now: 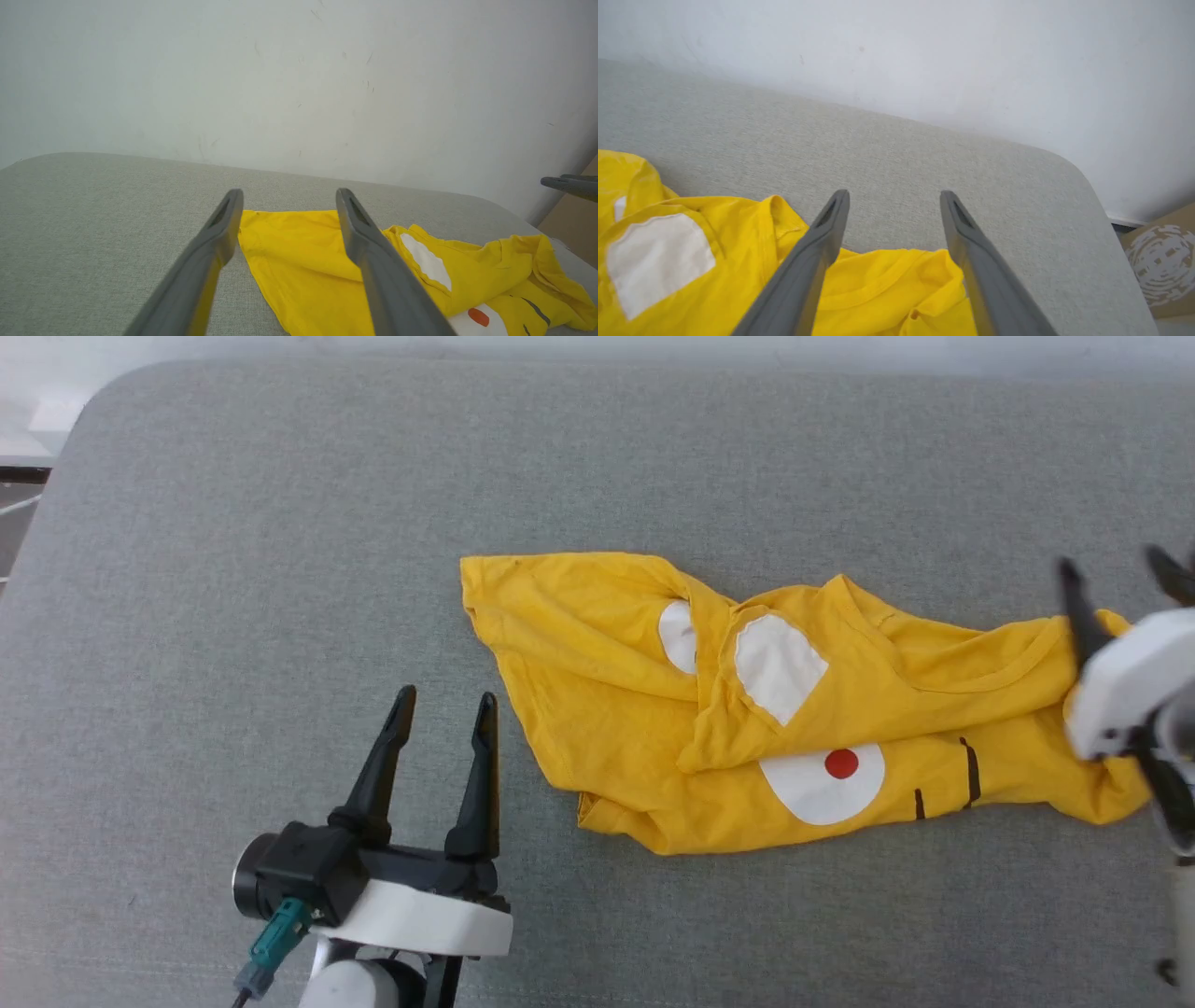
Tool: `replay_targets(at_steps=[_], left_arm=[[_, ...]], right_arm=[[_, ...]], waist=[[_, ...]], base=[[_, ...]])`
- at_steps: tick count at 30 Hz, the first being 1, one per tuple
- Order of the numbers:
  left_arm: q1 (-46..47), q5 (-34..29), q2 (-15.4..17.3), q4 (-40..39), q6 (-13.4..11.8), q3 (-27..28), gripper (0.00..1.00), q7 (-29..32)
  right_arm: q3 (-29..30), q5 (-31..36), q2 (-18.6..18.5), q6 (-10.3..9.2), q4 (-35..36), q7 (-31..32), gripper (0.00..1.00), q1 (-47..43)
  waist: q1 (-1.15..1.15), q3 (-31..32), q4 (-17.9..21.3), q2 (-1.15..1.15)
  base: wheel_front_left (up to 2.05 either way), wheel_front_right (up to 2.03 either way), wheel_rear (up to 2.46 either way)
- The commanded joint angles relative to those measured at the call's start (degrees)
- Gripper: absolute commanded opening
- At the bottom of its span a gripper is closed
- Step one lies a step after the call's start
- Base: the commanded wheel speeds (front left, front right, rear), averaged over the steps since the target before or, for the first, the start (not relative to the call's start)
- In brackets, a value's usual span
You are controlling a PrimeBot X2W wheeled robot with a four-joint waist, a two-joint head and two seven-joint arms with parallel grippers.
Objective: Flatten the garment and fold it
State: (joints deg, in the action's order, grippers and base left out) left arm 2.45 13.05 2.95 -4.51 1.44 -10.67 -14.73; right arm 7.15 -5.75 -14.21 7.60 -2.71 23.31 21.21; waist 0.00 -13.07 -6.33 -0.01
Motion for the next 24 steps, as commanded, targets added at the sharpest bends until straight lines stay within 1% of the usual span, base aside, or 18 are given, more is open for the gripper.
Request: replay_targets(at_steps=[1,4,7,13,17,20,24], left_arm=[[0.31,0.11,-0.07,0.14,-0.33,0.02,1.00,-0.27],[0.26,0.52,-0.07,0.12,-0.49,-0.20,1.00,-0.27],[0.03,0.75,-0.07,0.05,-0.59,-0.24,1.00,-0.27],[0.32,1.12,-0.07,-0.11,-0.72,-0.48,1.00,-0.27],[0.47,1.46,-0.07,-0.13,-0.89,-0.67,1.00,-0.27],[0.37,1.67,-0.07,-0.16,-1.07,-0.66,1.00,-0.27],[0.51,1.88,-0.07,0.01,-1.12,-0.88,1.00,-0.27]], right_arm=[[-1.32,-0.96,0.13,-0.11,0.88,0.65,1.00,0.56],[-7.94,-4.98,0.25,-0.11,4.31,4.61,1.00,0.28],[-15.33,-8.91,-0.83,-0.11,7.04,8.63,1.00,-0.53],[-26.54,-14.24,-3.60,-0.11,8.95,15.86,1.00,-2.41],[-31.29,-16.01,-5.73,-0.11,9.52,20.27,1.00,-4.04],[-33.35,-17.21,-7.13,-0.11,10.33,23.29,1.00,-5.38],[-34.99,-17.41,-8.84,-0.11,10.85,24.69,1.00,-6.50]], waist=[[0.00,0.19,-0.18,0.01],[0.00,0.51,-0.69,0.01],[0.00,0.55,-1.27,0.01],[0.00,-0.04,-2.82,0.01],[0.00,-0.53,-3.88,0.01],[0.00,-0.75,-4.43,0.01],[0.00,-0.86,-5.04,0.01]], base=[[0.00,0.00,0.00],[0.00,0.00,0.00],[0.00,0.00,0.00],[0.00,0.00,0.00],[0.00,0.00,0.00],[0.00,0.00,0.00],[0.00,0.00,0.00]])
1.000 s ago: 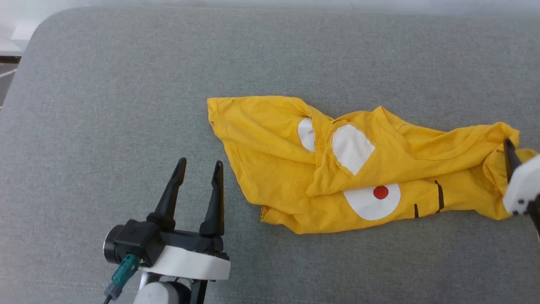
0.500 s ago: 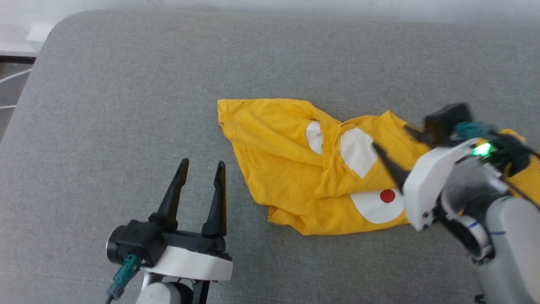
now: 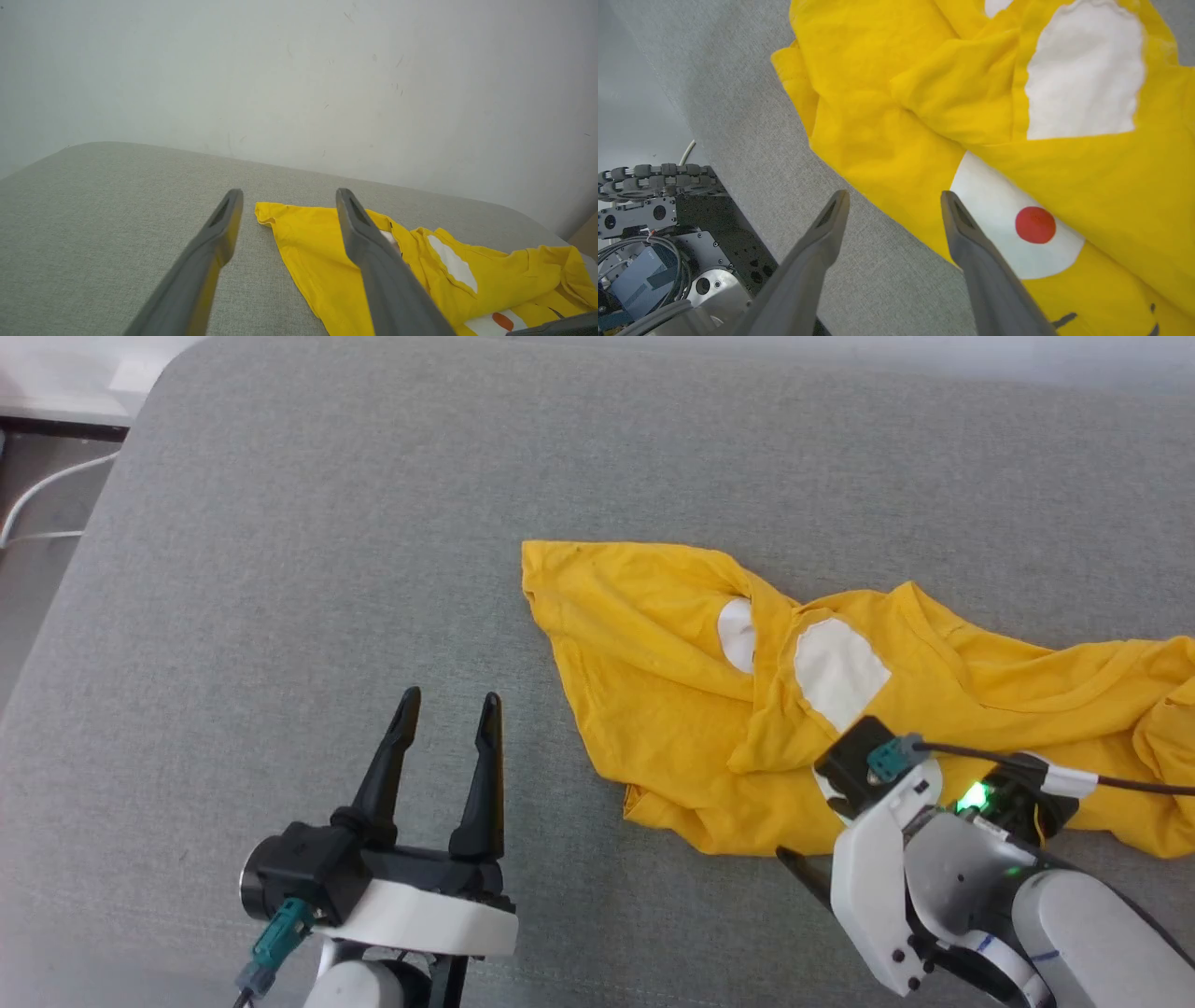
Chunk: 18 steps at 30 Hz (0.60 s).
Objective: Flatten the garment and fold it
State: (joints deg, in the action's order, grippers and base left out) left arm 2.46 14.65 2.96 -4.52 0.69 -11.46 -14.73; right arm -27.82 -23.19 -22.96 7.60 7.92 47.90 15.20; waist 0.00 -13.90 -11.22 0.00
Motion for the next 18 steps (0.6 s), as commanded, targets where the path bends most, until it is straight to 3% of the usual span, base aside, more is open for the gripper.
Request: replay_targets(at_steps=[1,11,12,13,15,16,18], left_arm=[[0.56,0.35,-0.08,0.10,-0.38,-0.17,1.00,-0.27],[0.69,0.43,-0.08,0.31,-0.38,-0.49,1.00,-0.27],[0.73,0.45,-0.08,0.31,-0.36,-0.52,1.00,-0.27],[0.76,0.47,-0.08,0.32,-0.35,-0.58,1.00,-0.27],[0.72,0.47,-0.08,0.34,-0.38,-0.64,1.00,-0.27],[0.66,0.49,-0.08,0.32,-0.41,-0.62,1.00,-0.27],[0.49,0.44,-0.08,0.36,-0.45,-0.49,1.00,-0.27]], right_arm=[[-0.30,0.03,-0.30,-0.11,0.01,-0.02,1.00,-0.73],[-4.21,6.39,0.11,-0.11,-10.65,-9.21,1.00,1.90],[-3.70,6.94,0.74,-0.11,-12.24,-10.64,0.93,2.22],[-3.48,7.52,1.28,-0.11,-13.79,-11.72,0.45,2.48],[-3.47,8.76,1.86,-0.11,-16.17,-13.77,0.10,3.20],[-3.10,9.02,2.35,-0.11,-17.19,-14.75,0.00,3.43],[-3.15,9.52,2.84,-0.11,-18.60,-16.21,0.00,3.99]], waist=[[0.00,0.02,-0.28,0.00],[0.00,0.41,-0.62,0.00],[0.00,0.43,-0.62,0.00],[0.00,0.49,-0.68,0.00],[0.00,0.63,-0.78,0.00],[0.00,0.70,-0.81,0.00],[0.00,0.87,-0.77,0.00]], base=[[0.00,0.00,0.00],[0.00,0.00,0.00],[0.00,0.00,0.00],[0.00,0.00,0.00],[0.00,0.00,0.00],[0.00,0.00,0.00],[0.00,0.00,0.00]])
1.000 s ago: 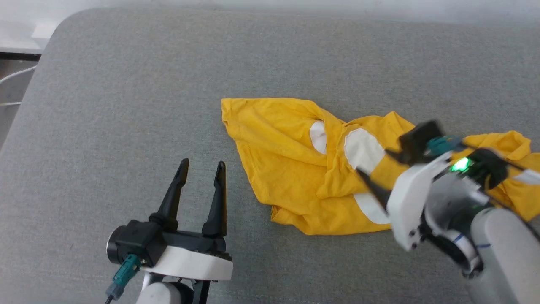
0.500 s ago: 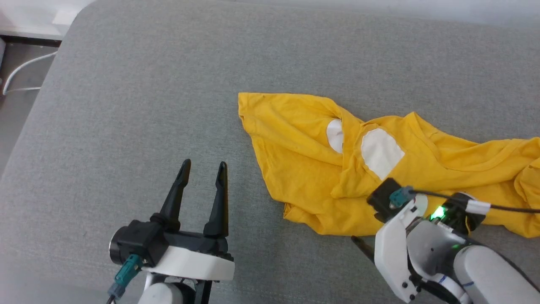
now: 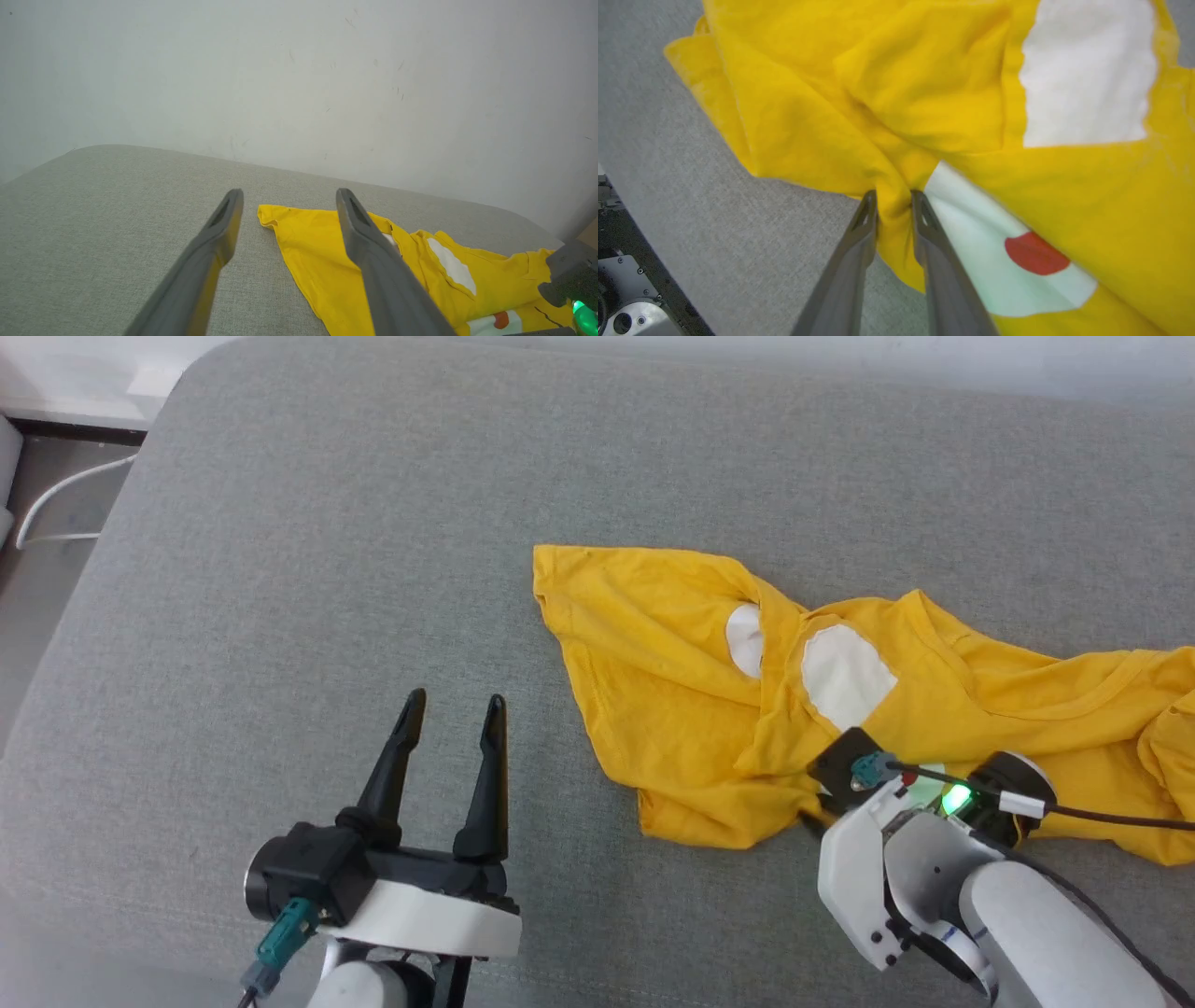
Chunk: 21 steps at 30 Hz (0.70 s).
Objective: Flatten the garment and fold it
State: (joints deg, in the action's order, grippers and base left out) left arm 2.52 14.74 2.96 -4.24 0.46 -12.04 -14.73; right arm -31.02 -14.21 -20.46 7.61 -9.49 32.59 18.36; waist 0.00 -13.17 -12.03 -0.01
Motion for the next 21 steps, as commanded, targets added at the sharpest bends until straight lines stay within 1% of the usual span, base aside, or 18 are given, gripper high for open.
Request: replay_targets(at_steps=[1,5,7,10,12,15,21], left_arm=[[0.33,0.34,-0.08,0.06,-0.27,0.14,1.00,-0.27],[0.05,0.30,-0.08,-0.04,-0.39,0.31,1.00,-0.27],[-0.12,0.25,-0.08,-0.16,-0.46,0.46,1.00,-0.27],[-0.31,0.01,-0.08,-0.29,-0.39,0.83,1.00,-0.27],[-0.44,-0.08,-0.08,-0.46,-0.43,0.95,1.00,-0.27],[-0.51,-0.08,-0.08,-0.62,-0.46,0.89,1.00,-0.27],[-0.37,-0.23,-0.08,-0.65,-0.35,1.05,1.00,-0.27]], right_arm=[[0.21,0.53,0.64,-0.12,-1.66,-1.67,0.00,1.08],[0.74,0.00,1.39,-0.12,-2.17,-3.51,0.00,1.69],[1.22,-1.36,2.01,-0.12,-1.66,-4.59,0.00,1.98],[3.72,-3.07,2.61,-0.12,0.18,-5.00,0.00,2.11],[6.06,-3.95,2.34,-0.12,1.82,-4.37,0.00,1.62],[10.10,-3.90,0.43,-0.12,4.44,-2.85,0.00,-0.19],[20.74,-2.56,-2.31,-0.12,7.95,1.19,0.00,-8.08]], waist=[[0.00,0.20,0.11,0.01],[0.00,0.38,0.55,0.01],[0.00,0.52,1.09,0.01],[0.00,0.73,2.19,0.01],[0.00,0.74,3.00,0.01],[0.00,0.67,3.99,0.01],[0.00,0.24,5.55,0.01]], base=[[0.00,0.00,0.00],[0.00,0.00,0.00],[0.00,0.00,0.00],[0.00,0.00,0.00],[0.00,0.00,0.00],[0.00,0.00,0.00],[0.00,0.00,0.00]])
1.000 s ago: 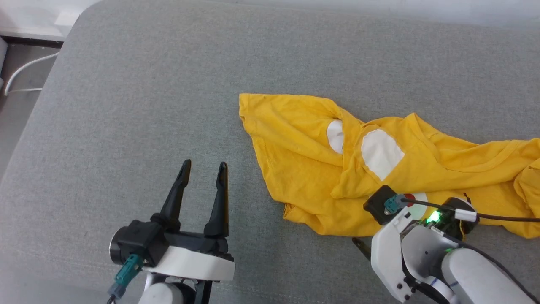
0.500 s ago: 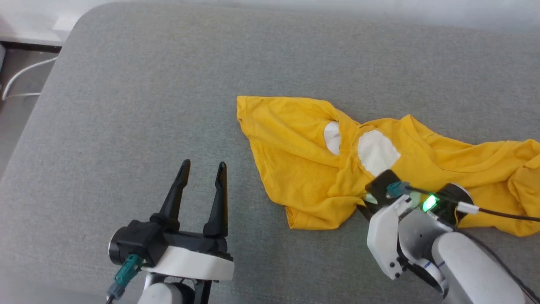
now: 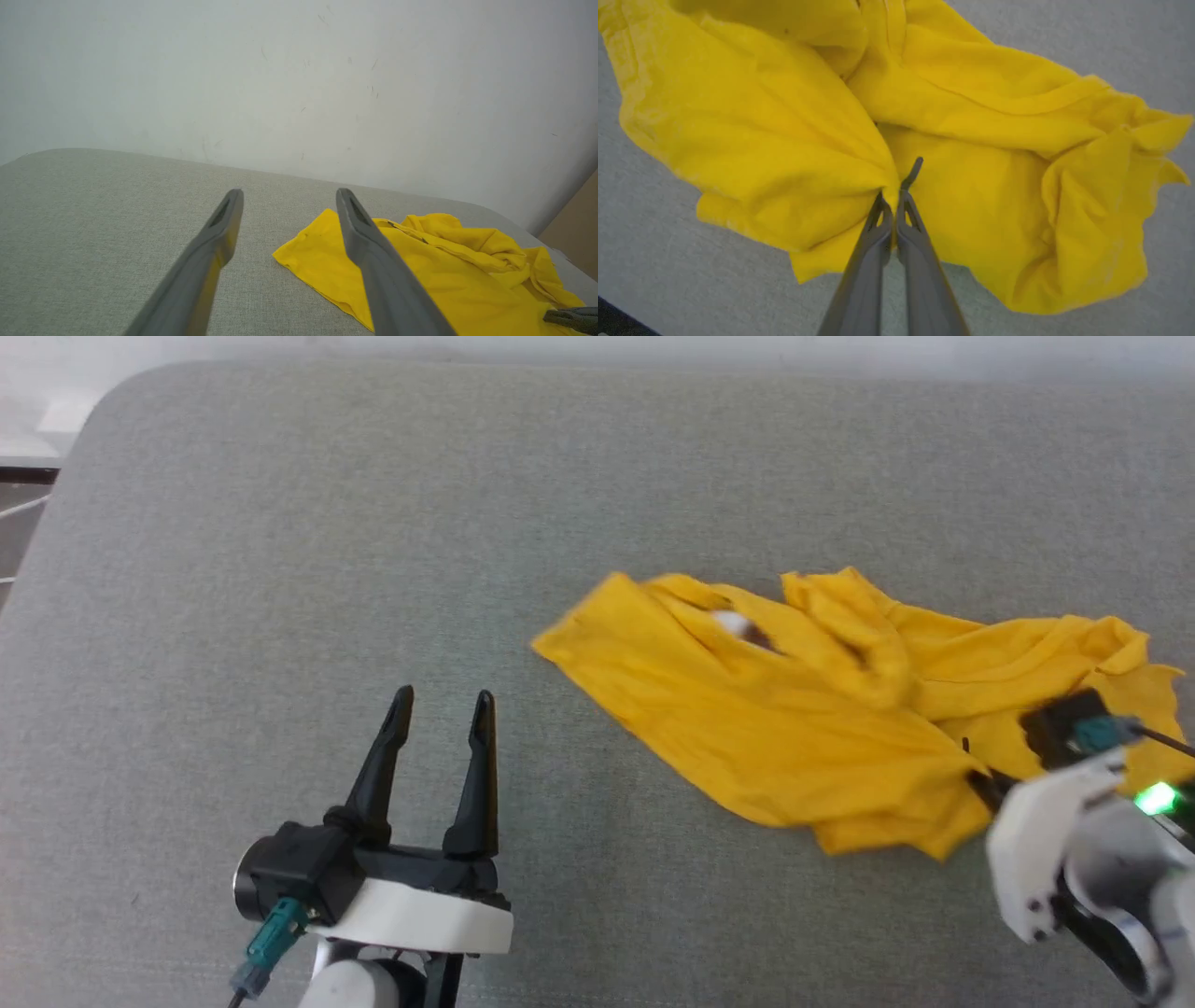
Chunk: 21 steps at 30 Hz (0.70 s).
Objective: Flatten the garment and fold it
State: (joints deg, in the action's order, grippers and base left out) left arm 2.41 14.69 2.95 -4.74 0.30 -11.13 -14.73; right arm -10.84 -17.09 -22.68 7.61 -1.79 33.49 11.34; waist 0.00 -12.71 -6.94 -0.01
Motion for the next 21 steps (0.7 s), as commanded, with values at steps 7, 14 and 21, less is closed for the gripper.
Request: replay_targets(at_steps=[7,14,21], left_arm=[[0.00,-0.76,-0.07,0.10,0.28,0.60,1.00,-0.27],[-0.07,-1.42,-0.07,0.56,0.88,1.26,1.00,-0.27],[0.06,-2.08,-0.07,0.61,1.49,1.09,1.00,-0.27]], right_arm=[[7.31,2.85,1.66,-0.12,0.87,3.61,0.00,-8.95],[8.84,5.89,4.17,-0.12,-0.62,0.15,1.00,-9.21],[11.36,3.14,9.68,-0.12,2.60,-3.70,1.00,-7.37]], waist=[[0.00,-0.30,1.72,0.01],[0.00,0.21,2.97,0.01],[0.00,0.45,4.03,0.01]], base=[[0.00,0.00,0.00],[0.00,0.00,0.00],[0.00,0.00,0.00]])
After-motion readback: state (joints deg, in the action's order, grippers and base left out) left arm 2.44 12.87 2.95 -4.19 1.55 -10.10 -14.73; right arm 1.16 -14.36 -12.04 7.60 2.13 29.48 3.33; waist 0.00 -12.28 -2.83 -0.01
